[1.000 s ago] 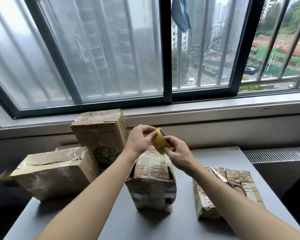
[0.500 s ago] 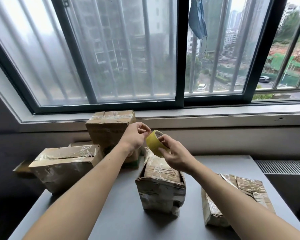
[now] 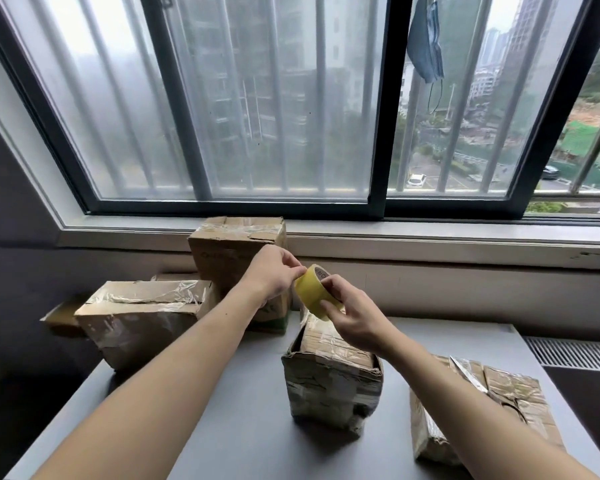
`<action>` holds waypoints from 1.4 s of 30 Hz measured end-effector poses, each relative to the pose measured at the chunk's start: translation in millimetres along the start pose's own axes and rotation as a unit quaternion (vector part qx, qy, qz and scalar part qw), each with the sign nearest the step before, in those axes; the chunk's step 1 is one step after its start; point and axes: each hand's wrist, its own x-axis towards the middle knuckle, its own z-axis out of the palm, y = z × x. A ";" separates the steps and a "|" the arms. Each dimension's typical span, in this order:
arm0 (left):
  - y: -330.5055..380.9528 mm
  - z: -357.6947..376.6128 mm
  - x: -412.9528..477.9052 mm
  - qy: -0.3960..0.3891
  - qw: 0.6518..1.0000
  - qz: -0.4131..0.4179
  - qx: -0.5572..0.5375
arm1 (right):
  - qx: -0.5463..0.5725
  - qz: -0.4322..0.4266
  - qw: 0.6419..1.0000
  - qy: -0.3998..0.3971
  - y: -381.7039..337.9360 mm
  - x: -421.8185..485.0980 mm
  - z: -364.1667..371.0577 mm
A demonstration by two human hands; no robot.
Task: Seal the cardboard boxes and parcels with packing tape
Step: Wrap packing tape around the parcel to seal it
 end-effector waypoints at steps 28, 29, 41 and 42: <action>-1.6 -4.6 1.1 -0.064 0.983 -0.066 -0.159 | -0.059 -0.055 0.997 -0.003 6.9 -8.3 3.5; -1.4 -2.5 -0.3 -0.075 0.983 -0.061 -0.159 | -0.054 -0.053 0.997 -0.004 6.3 -7.6 3.2; 2.0 -6.0 -0.1 -0.042 0.997 0.036 -0.058 | -0.028 -0.061 0.997 0.030 6.6 -6.9 4.8; 2.3 -6.5 -0.5 -0.047 0.997 0.042 -0.035 | -0.030 -0.065 0.997 0.029 6.5 -7.2 4.7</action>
